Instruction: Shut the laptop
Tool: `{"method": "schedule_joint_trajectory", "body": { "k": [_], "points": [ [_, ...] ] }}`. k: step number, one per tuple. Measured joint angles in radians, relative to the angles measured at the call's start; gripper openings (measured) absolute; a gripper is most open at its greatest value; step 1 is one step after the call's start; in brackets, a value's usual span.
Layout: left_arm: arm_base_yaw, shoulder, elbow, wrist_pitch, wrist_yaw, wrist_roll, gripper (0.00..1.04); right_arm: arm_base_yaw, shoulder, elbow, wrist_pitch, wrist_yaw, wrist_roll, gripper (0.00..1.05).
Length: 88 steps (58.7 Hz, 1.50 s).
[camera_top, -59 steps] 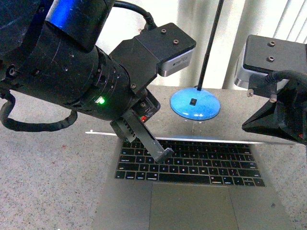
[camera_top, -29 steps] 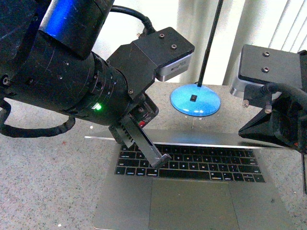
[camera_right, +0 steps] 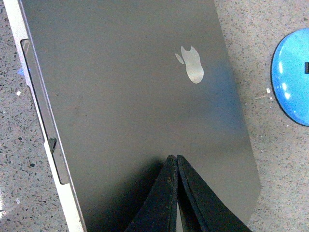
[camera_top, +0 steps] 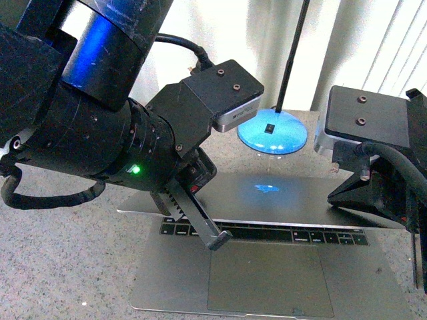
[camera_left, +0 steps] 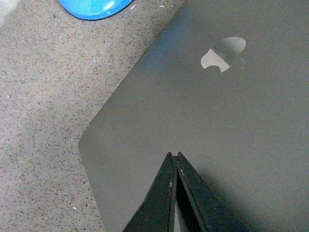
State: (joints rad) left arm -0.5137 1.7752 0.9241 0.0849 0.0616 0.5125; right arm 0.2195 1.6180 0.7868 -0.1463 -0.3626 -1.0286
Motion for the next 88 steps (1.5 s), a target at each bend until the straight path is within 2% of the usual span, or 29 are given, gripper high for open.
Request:
{"method": "schedule_joint_trajectory", "body": {
  "k": [40,59,88],
  "points": [
    [-0.016,0.056,-0.061,0.069,0.022,-0.04,0.04,-0.001,0.068,-0.052,0.084,-0.01,0.007,0.03],
    [-0.018,0.098,-0.098,0.12,0.063,-0.065,0.04,-0.006,0.137,-0.096,0.165,-0.01,0.015,0.03],
    [0.013,0.176,-0.158,0.223,0.104,-0.097,0.04,0.002,0.238,-0.143,0.287,-0.017,0.061,0.03]
  ]
}}
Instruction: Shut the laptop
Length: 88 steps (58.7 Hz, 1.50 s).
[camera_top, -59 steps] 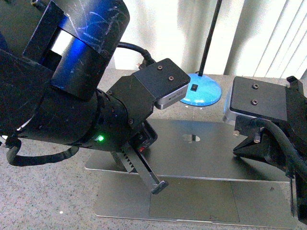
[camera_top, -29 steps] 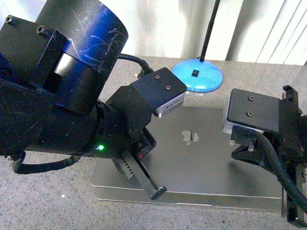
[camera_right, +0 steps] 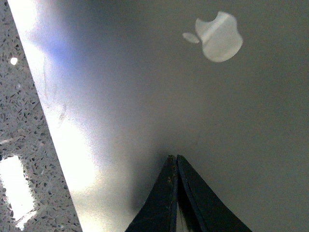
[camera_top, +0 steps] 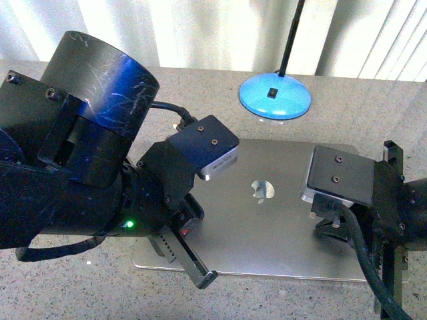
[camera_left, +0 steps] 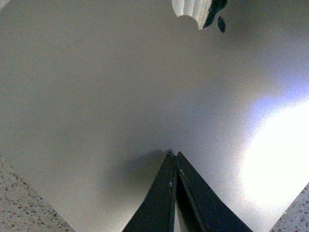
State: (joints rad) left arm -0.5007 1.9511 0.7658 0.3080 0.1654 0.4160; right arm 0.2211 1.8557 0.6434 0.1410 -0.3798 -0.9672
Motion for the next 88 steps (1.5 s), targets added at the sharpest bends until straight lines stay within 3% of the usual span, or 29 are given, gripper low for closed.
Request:
{"method": "schedule_joint_trajectory", "body": {
  "k": [22,33,38,43,47,54,64,67,69,74,78,80,83,85,88],
  "points": [
    [0.029,-0.007,-0.022,0.038,0.018,-0.037,0.04,0.008,-0.016,-0.029,0.062,-0.024,0.063,0.03],
    [0.097,-0.09,-0.065,0.204,0.06,-0.252,0.04,-0.005,-0.136,-0.048,0.149,-0.08,0.22,0.04],
    [0.143,-0.157,-0.079,0.314,0.05,-0.412,0.06,-0.021,-0.236,-0.056,0.205,-0.089,0.35,0.15],
    [0.206,-0.246,-0.092,0.388,0.019,-0.617,0.18,-0.039,-0.321,-0.069,0.252,-0.074,0.491,0.26],
    [0.272,-0.345,-0.121,0.393,-0.032,-0.837,0.32,-0.063,-0.424,-0.094,0.292,0.007,0.698,0.4],
    [0.334,-0.466,-0.177,0.336,-0.119,-1.019,0.52,-0.09,-0.507,-0.116,0.294,0.135,0.982,0.61],
    [0.338,-0.502,-0.185,0.333,-0.117,-1.105,0.86,-0.089,-0.508,-0.123,0.293,0.135,1.11,0.93],
    [0.337,-0.5,-0.187,0.333,-0.117,-1.11,0.95,-0.09,-0.508,-0.123,0.292,0.136,1.122,0.99],
    [0.337,-0.5,-0.187,0.333,-0.118,-1.11,0.99,-0.09,-0.508,-0.123,0.292,0.136,1.126,0.98],
    [0.337,-0.5,-0.187,0.335,-0.126,-1.11,0.97,-0.09,-0.508,-0.123,0.292,0.135,1.131,0.97],
    [0.331,-0.482,-0.243,0.515,-0.261,-0.951,0.86,-0.082,-0.497,-0.136,0.339,0.171,1.123,0.95],
    [0.332,-0.483,-0.276,0.591,-0.292,-0.879,0.81,-0.068,-0.48,-0.187,0.507,0.317,1.079,0.89],
    [0.341,-0.503,-0.33,0.672,-0.306,-0.735,0.72,-0.064,-0.469,-0.259,0.694,0.443,1.035,0.8],
    [0.352,-0.539,-0.371,0.697,-0.303,-0.61,0.63,-0.073,-0.481,-0.319,0.821,0.507,1.01,0.71],
    [0.367,-0.584,-0.416,0.703,-0.297,-0.531,0.52,-0.089,-0.526,-0.36,0.879,0.511,0.992,0.6]
  ]
}}
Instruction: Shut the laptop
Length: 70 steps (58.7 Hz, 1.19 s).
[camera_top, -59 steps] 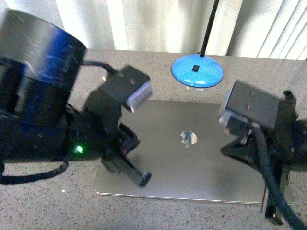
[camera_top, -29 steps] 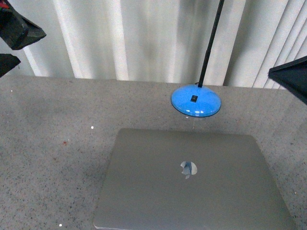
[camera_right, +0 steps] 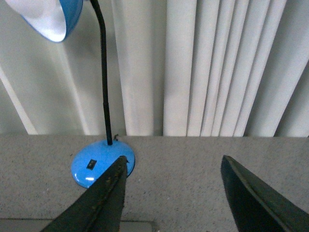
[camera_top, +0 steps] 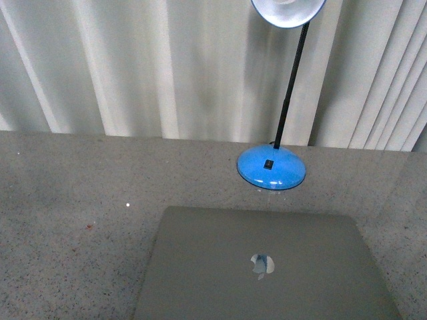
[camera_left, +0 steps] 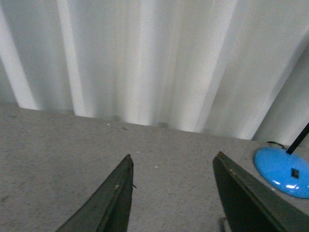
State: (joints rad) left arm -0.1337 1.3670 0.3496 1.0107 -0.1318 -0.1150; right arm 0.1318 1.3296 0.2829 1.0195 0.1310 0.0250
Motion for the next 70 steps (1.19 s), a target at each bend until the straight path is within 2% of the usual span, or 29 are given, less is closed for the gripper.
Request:
{"method": "schedule_joint_trajectory", "body": {
  "k": [12,16,19,21,24,26,29,70],
  "points": [
    [0.034,-0.143,-0.127,-0.018,0.039,0.089,0.15,-0.033,-0.14,-0.105,-0.025,-0.036,-0.021,0.24],
    [0.048,-0.192,-0.16,-0.034,0.046,0.093,0.03,-0.043,-0.15,-0.148,0.021,-0.047,-0.022,0.12],
    [0.056,-0.229,-0.182,-0.049,0.053,0.098,0.04,-0.051,-0.172,-0.172,0.01,-0.054,-0.022,0.03],
    [0.058,-0.249,-0.192,-0.058,0.057,0.1,0.04,-0.056,-0.191,-0.184,-0.003,-0.059,-0.024,0.03],
    [0.08,-0.258,-0.217,-0.038,0.085,0.101,0.04,-0.097,-0.239,-0.202,-0.037,-0.12,-0.026,0.03],
    [0.103,-0.267,-0.24,-0.02,0.124,0.105,0.04,-0.11,-0.264,-0.209,-0.053,-0.126,-0.026,0.03],
    [0.12,-0.289,-0.264,-0.031,0.129,0.106,0.04,-0.126,-0.32,-0.221,-0.087,-0.125,-0.026,0.03],
    [0.132,-0.814,-0.322,-0.466,0.131,0.108,0.04,-0.13,-0.825,-0.277,-0.521,-0.132,-0.026,0.03]
  ]
}}
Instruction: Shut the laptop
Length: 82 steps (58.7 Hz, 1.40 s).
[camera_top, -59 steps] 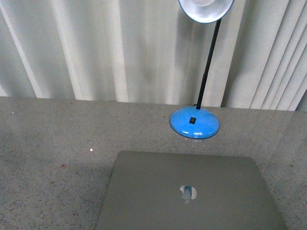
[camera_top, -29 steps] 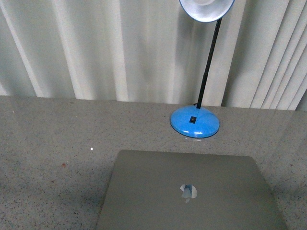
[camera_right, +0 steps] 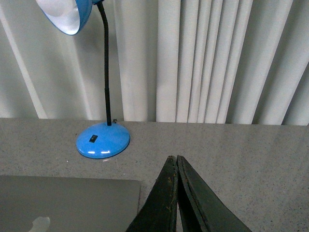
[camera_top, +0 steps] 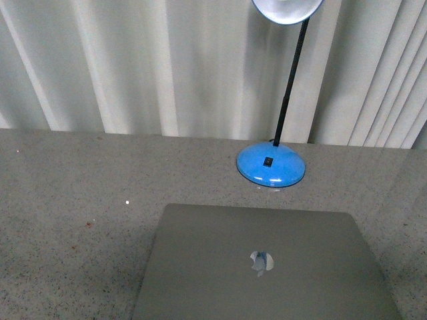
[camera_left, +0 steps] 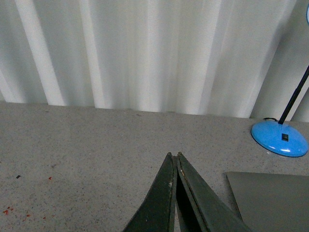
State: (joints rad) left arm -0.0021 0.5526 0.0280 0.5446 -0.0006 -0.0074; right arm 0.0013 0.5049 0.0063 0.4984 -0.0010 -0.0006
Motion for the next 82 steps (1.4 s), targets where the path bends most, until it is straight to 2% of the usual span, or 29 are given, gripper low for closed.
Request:
{"method": "schedule_joint_trajectory", "body": {
  "k": [21,48,53,59,76,77,82],
  "points": [
    [0.0,-0.192,-0.001,-0.181,0.0,0.0,0.04,0.0,-0.181,0.0,-0.172,0.0,0.0,0.03],
    [0.0,-0.359,-0.001,-0.348,0.0,0.0,0.04,0.0,-0.33,0.0,-0.32,0.0,0.0,0.03],
    [0.0,-0.385,0.0,-0.372,0.0,0.0,0.04,0.0,-0.452,0.0,-0.48,-0.001,0.0,0.03],
    [0.0,-0.516,0.0,-0.535,0.0,0.001,0.04,0.0,-0.5,0.0,-0.494,0.0,0.0,0.03],
    [0.0,-0.549,0.0,-0.544,0.0,0.0,0.04,0.0,-0.5,0.0,-0.498,0.0,-0.001,0.03],
    [0.0,-0.549,0.0,-0.544,0.0,0.0,0.04,0.0,-0.5,0.0,-0.498,-0.001,-0.001,0.05],
    [0.0,-0.549,0.0,-0.544,0.0,0.0,0.19,0.0,-0.5,0.0,-0.498,0.0,-0.001,0.19]
  ]
}}
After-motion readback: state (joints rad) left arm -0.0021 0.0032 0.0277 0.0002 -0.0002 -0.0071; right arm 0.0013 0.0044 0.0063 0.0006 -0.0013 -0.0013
